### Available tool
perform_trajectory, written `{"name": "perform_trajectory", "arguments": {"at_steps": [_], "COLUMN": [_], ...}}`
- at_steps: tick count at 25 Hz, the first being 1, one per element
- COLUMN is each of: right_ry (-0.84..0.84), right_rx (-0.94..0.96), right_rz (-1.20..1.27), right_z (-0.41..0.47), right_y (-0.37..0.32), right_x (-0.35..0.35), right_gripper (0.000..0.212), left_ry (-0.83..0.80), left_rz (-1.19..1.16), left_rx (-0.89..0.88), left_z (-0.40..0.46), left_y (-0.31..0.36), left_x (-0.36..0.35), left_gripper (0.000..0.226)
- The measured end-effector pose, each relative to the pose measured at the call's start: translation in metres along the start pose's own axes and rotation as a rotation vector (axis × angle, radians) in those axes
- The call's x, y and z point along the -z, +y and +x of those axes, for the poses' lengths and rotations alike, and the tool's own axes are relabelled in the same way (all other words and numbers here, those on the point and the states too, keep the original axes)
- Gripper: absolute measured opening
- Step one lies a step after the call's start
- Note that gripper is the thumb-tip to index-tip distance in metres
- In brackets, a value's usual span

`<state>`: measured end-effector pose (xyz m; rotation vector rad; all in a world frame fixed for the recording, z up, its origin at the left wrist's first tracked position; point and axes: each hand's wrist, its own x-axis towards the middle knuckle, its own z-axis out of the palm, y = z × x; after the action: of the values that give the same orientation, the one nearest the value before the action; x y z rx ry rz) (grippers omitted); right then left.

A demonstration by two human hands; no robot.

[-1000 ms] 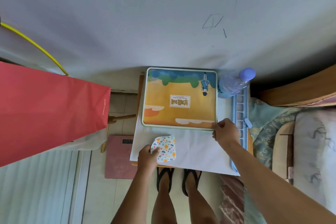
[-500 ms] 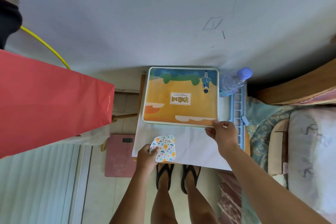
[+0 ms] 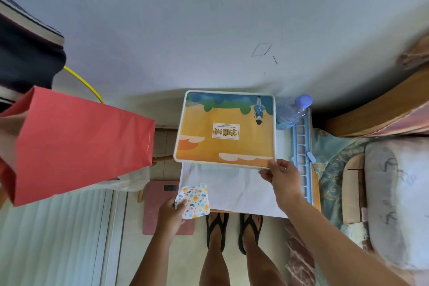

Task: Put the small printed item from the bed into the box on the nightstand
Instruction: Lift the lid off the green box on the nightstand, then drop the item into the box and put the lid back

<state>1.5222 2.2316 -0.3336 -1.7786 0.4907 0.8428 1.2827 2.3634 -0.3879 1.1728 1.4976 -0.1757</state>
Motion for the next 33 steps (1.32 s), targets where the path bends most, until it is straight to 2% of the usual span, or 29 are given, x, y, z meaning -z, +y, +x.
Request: {"name": "perform_trajectory", "arguments": {"at_steps": [6, 12, 19, 21, 23, 27, 28, 31, 33], "right_ry": [0.002, -0.014, 0.116, 0.203, 0.218, 0.189, 0.212, 0.234, 0.247], "right_rx": [0.042, 0.050, 0.071, 0.072, 0.076, 0.082, 0.097, 0.091, 0.074], "right_rz": [0.013, 0.063, 0.045, 0.005, -0.046, -0.134, -0.163, -0.200, -0.119], "right_z": [-0.019, -0.048, -0.064, -0.064, -0.058, -0.035, -0.031, -0.036, -0.033], "right_y": [0.002, 0.012, 0.040, 0.053, 0.070, 0.079, 0.079, 0.089, 0.090], "right_x": [0.030, 0.097, 0.178, 0.196, 0.209, 0.209, 0.207, 0.207, 0.206], "right_gripper": [0.009, 0.011, 0.005, 0.012, 0.024, 0.087, 0.091, 0.051, 0.038], "left_ry": [0.051, 0.079, 0.043, 0.031, 0.004, -0.016, -0.029, -0.026, -0.024], "left_rz": [-0.084, -0.150, -0.079, -0.051, -0.017, 0.094, 0.120, 0.226, 0.241], "left_rx": [-0.097, -0.148, -0.213, -0.222, -0.235, -0.278, -0.279, -0.271, -0.265], "left_z": [-0.003, -0.010, 0.000, 0.013, 0.029, 0.062, 0.068, 0.079, 0.077], "left_y": [0.010, 0.042, 0.096, 0.111, 0.126, 0.143, 0.145, 0.144, 0.142], "left_x": [0.008, 0.009, -0.029, -0.045, -0.062, -0.091, -0.095, -0.099, -0.096], "left_gripper": [0.015, 0.010, 0.026, 0.028, 0.029, 0.030, 0.031, 0.033, 0.035]}}
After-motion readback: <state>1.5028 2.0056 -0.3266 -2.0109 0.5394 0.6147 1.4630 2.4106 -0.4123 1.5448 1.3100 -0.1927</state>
